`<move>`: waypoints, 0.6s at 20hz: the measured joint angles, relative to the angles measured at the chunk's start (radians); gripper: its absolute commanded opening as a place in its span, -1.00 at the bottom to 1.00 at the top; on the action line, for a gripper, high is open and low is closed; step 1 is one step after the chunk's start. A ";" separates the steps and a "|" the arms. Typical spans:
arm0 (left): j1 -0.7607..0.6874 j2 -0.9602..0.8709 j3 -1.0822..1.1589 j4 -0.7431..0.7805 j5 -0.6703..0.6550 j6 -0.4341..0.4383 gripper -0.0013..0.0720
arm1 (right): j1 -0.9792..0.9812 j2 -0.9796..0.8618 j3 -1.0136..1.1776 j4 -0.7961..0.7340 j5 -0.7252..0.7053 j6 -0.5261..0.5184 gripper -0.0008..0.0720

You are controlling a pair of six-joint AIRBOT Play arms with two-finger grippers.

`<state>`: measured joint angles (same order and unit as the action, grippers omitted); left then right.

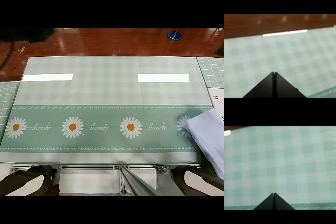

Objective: Fold the shirts.

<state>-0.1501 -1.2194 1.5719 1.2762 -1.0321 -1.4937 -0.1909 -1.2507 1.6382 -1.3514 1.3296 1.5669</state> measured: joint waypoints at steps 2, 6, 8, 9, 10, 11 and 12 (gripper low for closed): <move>-0.013 -0.060 -0.029 0.129 -0.049 -0.068 -0.91 | 0.115 -0.090 0.007 -0.113 0.018 0.048 -0.93; -0.005 -0.131 -0.052 0.216 -0.143 -0.141 -0.91 | 0.232 -0.182 0.013 -0.202 0.034 0.092 -0.93; 0.002 -0.143 -0.056 0.244 -0.169 -0.159 -0.91 | 0.253 -0.198 0.014 -0.219 0.034 0.103 -0.93; 0.002 -0.148 -0.057 0.249 -0.181 -0.161 -0.91 | 0.259 -0.203 0.015 -0.223 0.034 0.103 -0.93; 0.003 -0.153 -0.058 0.252 -0.187 -0.164 -0.91 | 0.264 -0.206 0.016 -0.224 0.032 0.107 -0.93; 0.004 -0.158 -0.058 0.253 -0.199 -0.167 -0.91 | 0.268 -0.209 0.015 -0.228 0.032 0.108 -0.93; 0.005 -0.163 -0.059 0.259 -0.199 -0.171 -0.91 | 0.270 -0.210 0.015 -0.233 0.032 0.110 -0.93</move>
<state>-0.1452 -1.3819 1.5127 1.5349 -1.2308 -1.6646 0.0792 -1.4609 1.6535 -1.5848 1.3617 1.6768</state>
